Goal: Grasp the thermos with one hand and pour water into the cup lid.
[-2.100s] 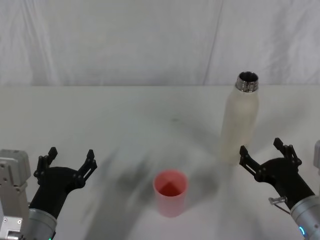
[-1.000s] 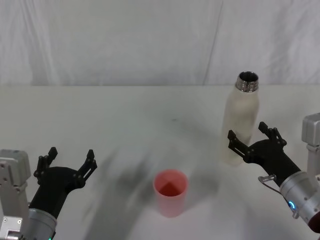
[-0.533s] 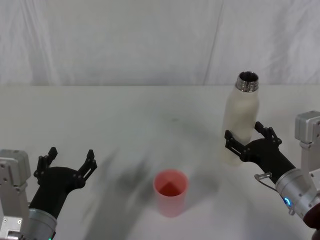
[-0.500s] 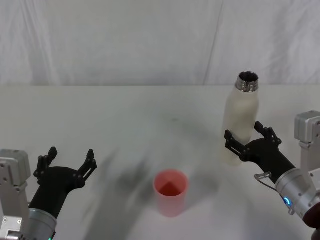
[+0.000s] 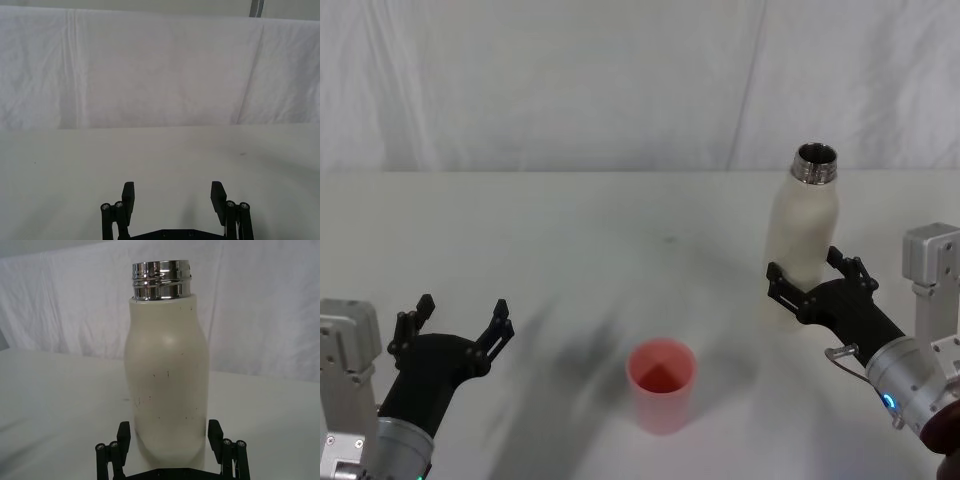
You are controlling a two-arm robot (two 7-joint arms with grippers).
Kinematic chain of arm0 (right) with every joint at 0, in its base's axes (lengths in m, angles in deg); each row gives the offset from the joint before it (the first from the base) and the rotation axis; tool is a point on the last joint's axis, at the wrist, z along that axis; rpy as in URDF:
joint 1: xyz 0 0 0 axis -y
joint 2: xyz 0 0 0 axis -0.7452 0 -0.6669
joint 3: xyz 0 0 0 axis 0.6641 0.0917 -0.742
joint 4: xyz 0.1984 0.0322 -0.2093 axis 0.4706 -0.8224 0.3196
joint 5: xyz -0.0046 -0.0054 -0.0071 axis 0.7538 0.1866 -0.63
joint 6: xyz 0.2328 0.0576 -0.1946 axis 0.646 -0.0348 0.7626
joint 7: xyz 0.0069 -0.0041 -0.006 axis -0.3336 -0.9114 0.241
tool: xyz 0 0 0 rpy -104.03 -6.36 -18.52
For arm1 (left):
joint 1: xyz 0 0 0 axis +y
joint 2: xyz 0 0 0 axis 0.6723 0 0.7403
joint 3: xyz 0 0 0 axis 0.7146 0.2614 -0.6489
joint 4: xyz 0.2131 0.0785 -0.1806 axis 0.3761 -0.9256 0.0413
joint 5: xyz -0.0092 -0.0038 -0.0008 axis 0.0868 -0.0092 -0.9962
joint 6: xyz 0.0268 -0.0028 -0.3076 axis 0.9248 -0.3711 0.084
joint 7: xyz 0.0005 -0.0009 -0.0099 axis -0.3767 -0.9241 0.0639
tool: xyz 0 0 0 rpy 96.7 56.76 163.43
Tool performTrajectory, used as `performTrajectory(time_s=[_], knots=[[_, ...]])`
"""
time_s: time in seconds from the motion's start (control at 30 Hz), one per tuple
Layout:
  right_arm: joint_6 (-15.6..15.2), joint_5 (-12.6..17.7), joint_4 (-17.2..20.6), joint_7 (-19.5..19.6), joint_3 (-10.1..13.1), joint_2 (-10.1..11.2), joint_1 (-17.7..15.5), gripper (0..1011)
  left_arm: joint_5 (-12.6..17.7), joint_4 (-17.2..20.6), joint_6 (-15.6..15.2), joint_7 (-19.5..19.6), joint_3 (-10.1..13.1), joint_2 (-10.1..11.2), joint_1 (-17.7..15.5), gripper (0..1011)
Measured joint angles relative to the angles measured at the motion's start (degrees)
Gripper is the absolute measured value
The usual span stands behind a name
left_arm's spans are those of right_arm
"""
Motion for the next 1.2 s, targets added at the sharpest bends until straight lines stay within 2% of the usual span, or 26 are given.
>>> performTrajectory(time_s=[0.4,0.83,1.13,1.2], knots=[[0.07,0.11,-1.97,-0.59,-0.46,0.01,1.68,1001,0.0,0.0,0.0,0.0,0.0,0.0,0.0,1001],[0.29,-0.12,-5.72,-0.9,-1.18,-0.58,4.81,1001,0.0,0.0,0.0,0.0,0.0,0.0,0.0,1001],[0.31,-0.15,-5.67,-0.88,-1.14,-0.6,4.75,1001,0.0,0.0,0.0,0.0,0.0,0.0,0.0,1001],[0.31,-0.15,-5.61,-0.87,-1.13,-0.6,4.7,964,0.0,0.0,0.0,0.0,0.0,0.0,0.0,1001]])
